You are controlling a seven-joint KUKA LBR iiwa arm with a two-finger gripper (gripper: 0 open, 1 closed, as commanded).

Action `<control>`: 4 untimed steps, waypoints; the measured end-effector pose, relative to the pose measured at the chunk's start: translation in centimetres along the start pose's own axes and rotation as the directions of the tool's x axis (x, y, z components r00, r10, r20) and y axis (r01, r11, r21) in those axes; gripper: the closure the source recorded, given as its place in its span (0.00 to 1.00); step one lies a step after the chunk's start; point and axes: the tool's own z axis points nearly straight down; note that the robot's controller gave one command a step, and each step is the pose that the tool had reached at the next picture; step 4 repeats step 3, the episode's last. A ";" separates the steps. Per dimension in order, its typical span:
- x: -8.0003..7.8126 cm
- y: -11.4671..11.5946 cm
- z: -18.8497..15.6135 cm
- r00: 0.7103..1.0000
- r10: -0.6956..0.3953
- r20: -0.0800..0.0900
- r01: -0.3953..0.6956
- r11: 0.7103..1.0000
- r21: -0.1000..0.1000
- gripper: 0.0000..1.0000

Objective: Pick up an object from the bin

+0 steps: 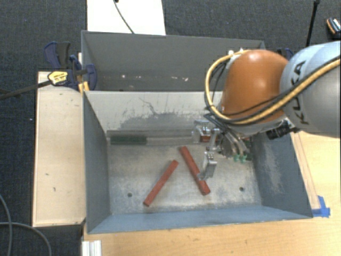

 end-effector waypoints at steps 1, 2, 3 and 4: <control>-3.4 3.1 13.6 0.903 -0.430 -0.008 0.430 0.903 -0.002 0.00; -3.5 3.0 13.4 0.905 -0.426 -0.005 0.426 0.905 -0.001 1.00; -4.5 2.9 -1.1 0.900 -0.436 0.008 0.436 0.900 0.003 1.00; -4.5 2.9 -1.1 0.900 -0.436 0.008 0.436 0.900 0.003 1.00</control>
Offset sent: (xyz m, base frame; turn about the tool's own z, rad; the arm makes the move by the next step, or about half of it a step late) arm 0.0357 0.0301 -0.1340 -0.4444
